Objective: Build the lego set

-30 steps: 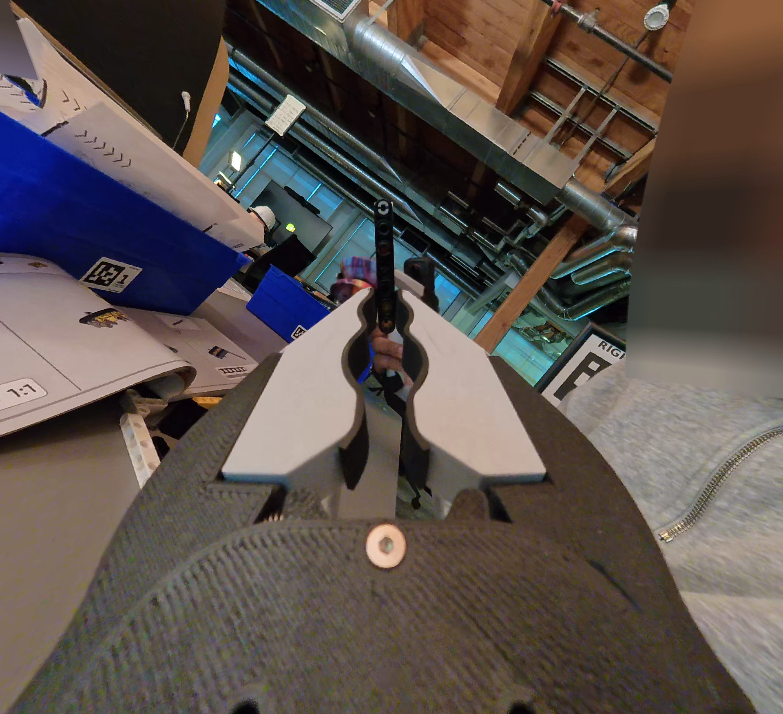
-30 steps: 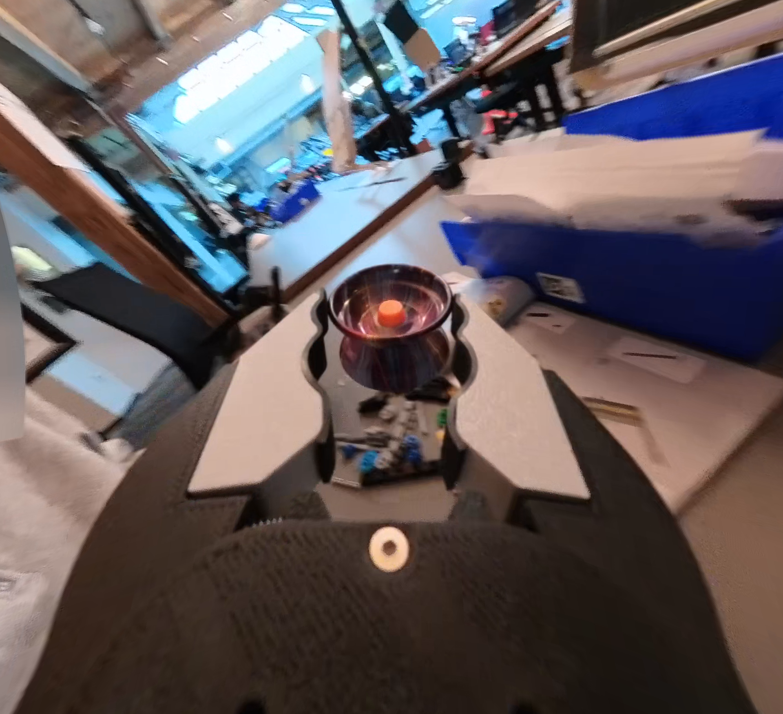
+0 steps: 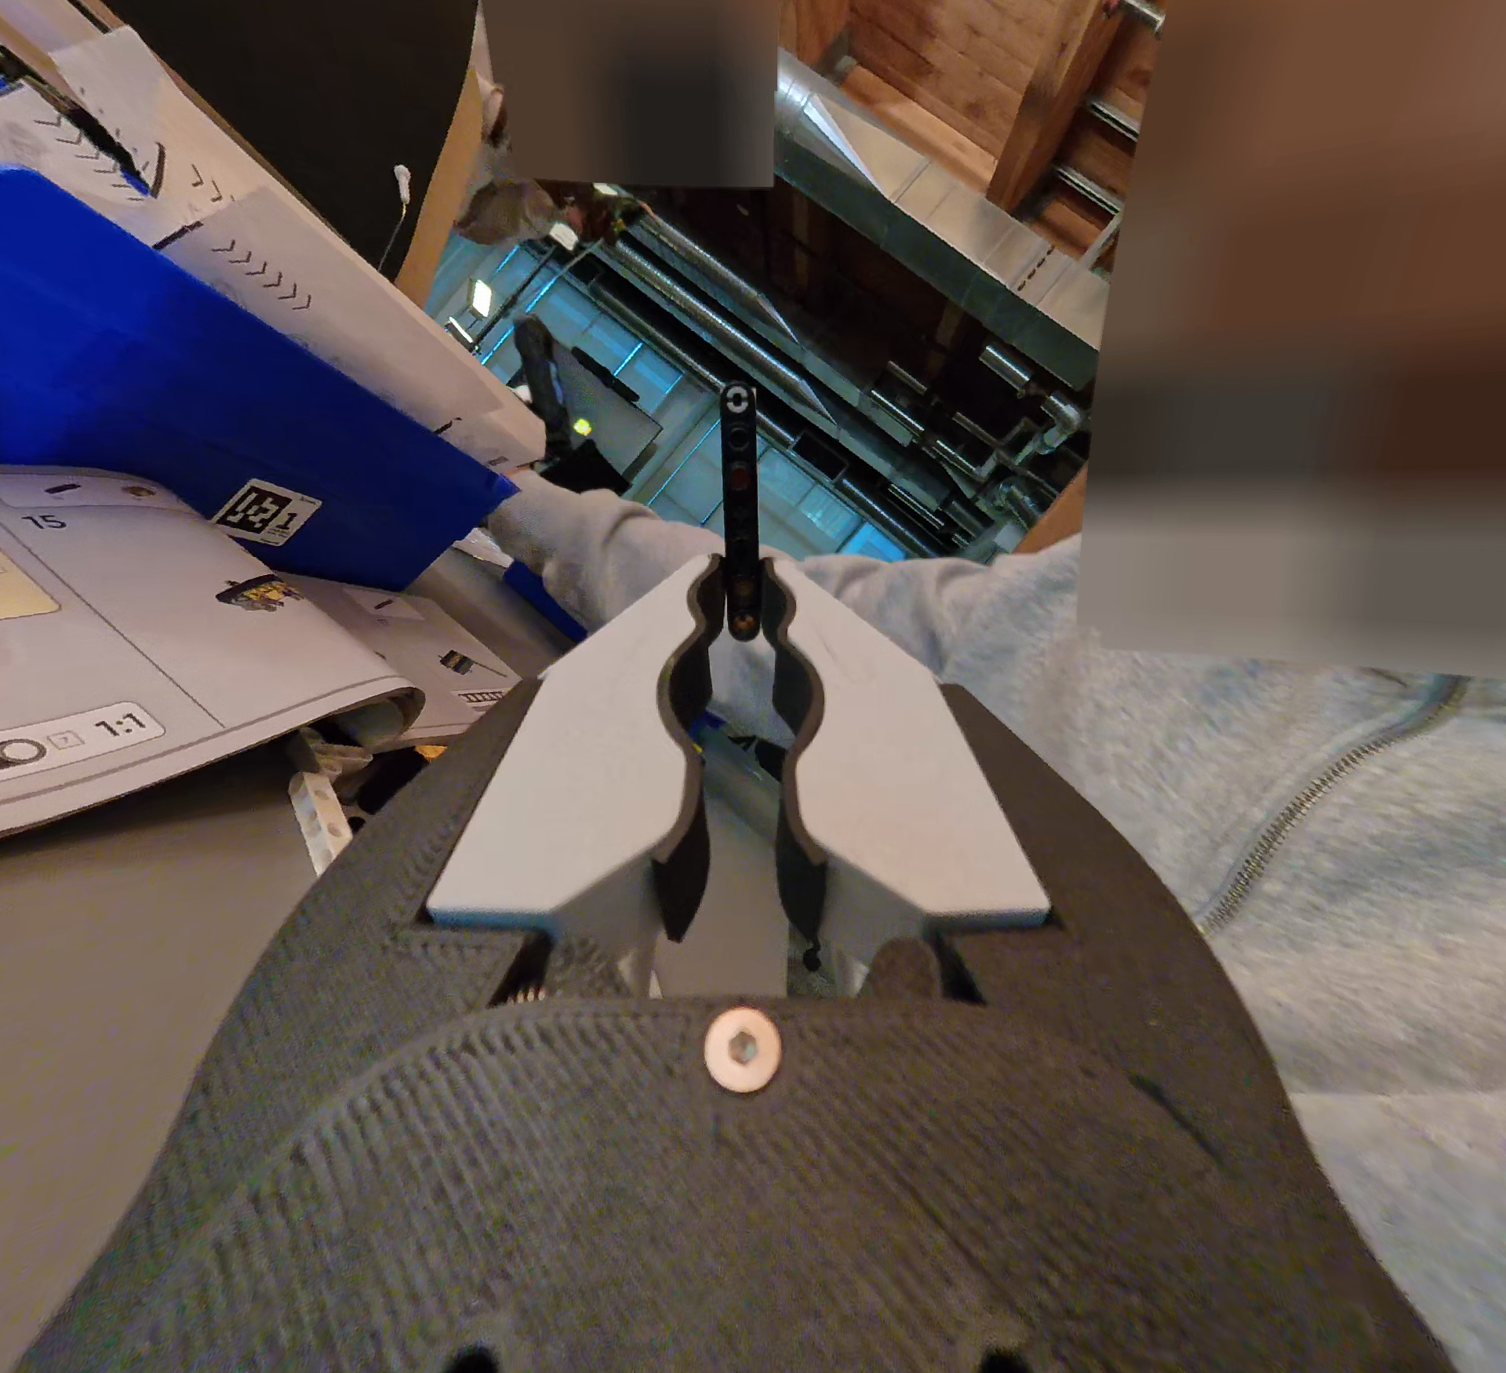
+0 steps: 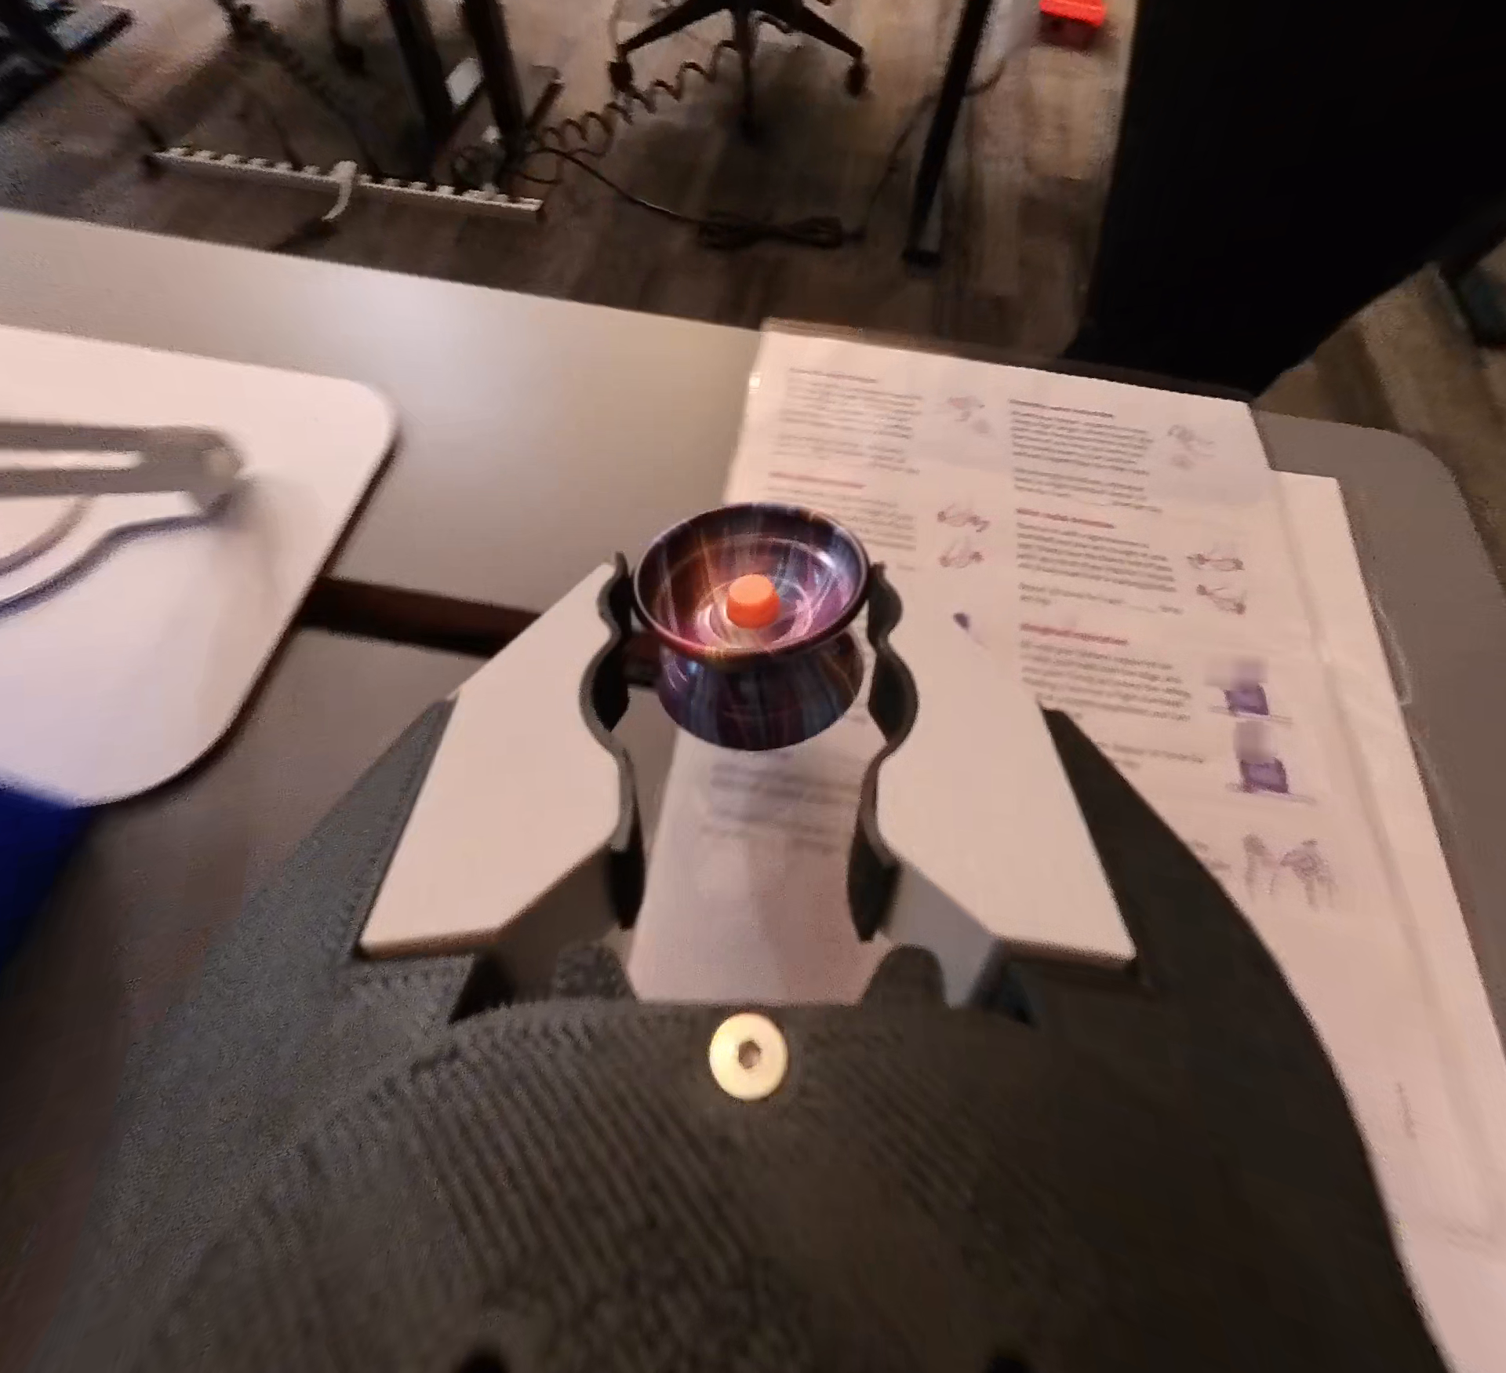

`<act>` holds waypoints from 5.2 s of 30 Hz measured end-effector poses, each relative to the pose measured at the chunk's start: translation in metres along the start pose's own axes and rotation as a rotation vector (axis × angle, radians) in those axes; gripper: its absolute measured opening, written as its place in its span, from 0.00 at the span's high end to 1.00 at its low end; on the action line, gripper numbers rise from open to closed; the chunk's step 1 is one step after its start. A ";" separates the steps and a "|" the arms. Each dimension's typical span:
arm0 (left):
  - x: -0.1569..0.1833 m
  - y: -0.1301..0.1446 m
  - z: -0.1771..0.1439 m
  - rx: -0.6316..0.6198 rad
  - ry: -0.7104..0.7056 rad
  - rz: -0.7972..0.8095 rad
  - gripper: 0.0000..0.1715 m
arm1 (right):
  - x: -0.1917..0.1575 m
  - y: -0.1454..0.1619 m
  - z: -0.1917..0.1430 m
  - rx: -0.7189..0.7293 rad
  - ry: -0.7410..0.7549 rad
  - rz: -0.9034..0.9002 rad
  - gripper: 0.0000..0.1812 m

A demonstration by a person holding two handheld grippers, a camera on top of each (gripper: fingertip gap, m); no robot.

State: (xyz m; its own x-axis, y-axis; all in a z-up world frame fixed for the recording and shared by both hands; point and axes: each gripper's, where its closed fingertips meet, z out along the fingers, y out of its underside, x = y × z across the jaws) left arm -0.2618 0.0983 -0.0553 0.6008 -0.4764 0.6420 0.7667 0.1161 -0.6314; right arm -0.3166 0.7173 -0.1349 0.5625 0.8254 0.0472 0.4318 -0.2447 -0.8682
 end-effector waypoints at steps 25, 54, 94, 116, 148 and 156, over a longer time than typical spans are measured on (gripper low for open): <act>0.005 0.014 0.006 -0.098 -0.005 -0.024 0.97 | -0.082 -0.019 -0.179 0.150 -0.104 -0.199 0.60; -0.015 0.051 0.015 -0.272 -0.135 -0.002 0.96 | -0.363 0.232 -0.368 -0.056 -0.860 -0.335 0.80; -0.029 0.030 0.004 -0.155 -0.170 -0.084 0.96 | -0.364 0.233 -0.366 -0.085 -0.882 -0.318 0.81; -0.034 0.029 0.003 -0.153 -0.197 -0.046 0.96 | -0.195 0.167 -0.361 0.162 -0.516 -0.032 0.82; -0.023 0.030 0.006 -0.166 -0.169 -0.020 0.96 | -0.414 0.276 -0.397 -0.182 -1.019 -0.751 0.99; -0.025 0.033 0.007 -0.176 -0.175 -0.012 0.96 | -0.312 0.245 -0.374 -0.132 -0.876 -0.632 0.99</act>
State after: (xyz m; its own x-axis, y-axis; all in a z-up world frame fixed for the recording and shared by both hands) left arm -0.2499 0.1196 -0.0888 0.6333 -0.3170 0.7060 0.7322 -0.0500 -0.6792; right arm -0.1231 0.2093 -0.1779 -0.4636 0.8845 0.0528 0.5682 0.3425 -0.7482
